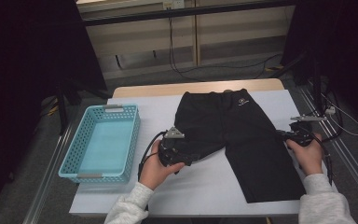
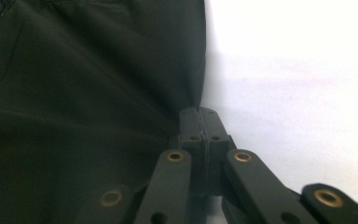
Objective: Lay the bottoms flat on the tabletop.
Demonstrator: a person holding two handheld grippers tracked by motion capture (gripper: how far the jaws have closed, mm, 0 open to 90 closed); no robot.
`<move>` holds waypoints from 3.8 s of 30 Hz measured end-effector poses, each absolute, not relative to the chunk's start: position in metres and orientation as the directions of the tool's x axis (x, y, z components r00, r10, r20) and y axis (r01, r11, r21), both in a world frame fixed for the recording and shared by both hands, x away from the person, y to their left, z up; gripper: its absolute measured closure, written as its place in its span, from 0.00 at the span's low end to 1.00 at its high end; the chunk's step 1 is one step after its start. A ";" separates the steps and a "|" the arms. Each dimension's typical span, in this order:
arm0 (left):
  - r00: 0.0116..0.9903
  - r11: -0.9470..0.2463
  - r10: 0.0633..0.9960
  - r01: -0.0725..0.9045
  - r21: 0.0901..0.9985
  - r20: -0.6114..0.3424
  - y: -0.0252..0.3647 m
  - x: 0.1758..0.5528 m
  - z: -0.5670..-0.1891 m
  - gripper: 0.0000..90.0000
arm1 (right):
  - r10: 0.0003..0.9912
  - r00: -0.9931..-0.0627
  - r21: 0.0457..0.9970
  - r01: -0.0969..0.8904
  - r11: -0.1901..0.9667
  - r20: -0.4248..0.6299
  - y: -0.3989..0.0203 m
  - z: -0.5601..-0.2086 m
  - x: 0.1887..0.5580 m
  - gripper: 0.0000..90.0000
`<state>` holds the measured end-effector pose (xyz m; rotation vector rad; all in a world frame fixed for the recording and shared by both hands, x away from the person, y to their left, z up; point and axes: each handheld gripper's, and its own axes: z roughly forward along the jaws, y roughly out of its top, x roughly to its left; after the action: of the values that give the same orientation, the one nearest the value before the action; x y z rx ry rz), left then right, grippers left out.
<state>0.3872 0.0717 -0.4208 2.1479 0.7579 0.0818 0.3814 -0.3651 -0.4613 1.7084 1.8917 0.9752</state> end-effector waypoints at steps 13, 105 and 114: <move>0.819 -0.477 0.541 0.486 0.733 -0.191 0.071 0.387 -0.421 0.30 | 0.978 -0.148 0.737 0.676 -0.009 0.148 -0.371 -0.462 0.371 1.00; 0.791 -0.462 0.587 0.502 0.730 -0.173 0.103 0.406 -0.414 0.23 | 0.970 -0.236 0.710 0.693 0.125 0.059 -0.349 -0.455 0.292 0.27; 0.791 -0.458 0.587 0.500 0.735 -0.173 0.102 0.405 -0.415 0.24 | 0.966 -0.248 0.714 0.690 0.123 0.073 -0.356 -0.454 0.281 0.32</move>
<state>0.4049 0.1023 -0.4145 2.1442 0.8024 0.1325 0.2814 -0.3561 -0.4544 1.6002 1.9975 0.9094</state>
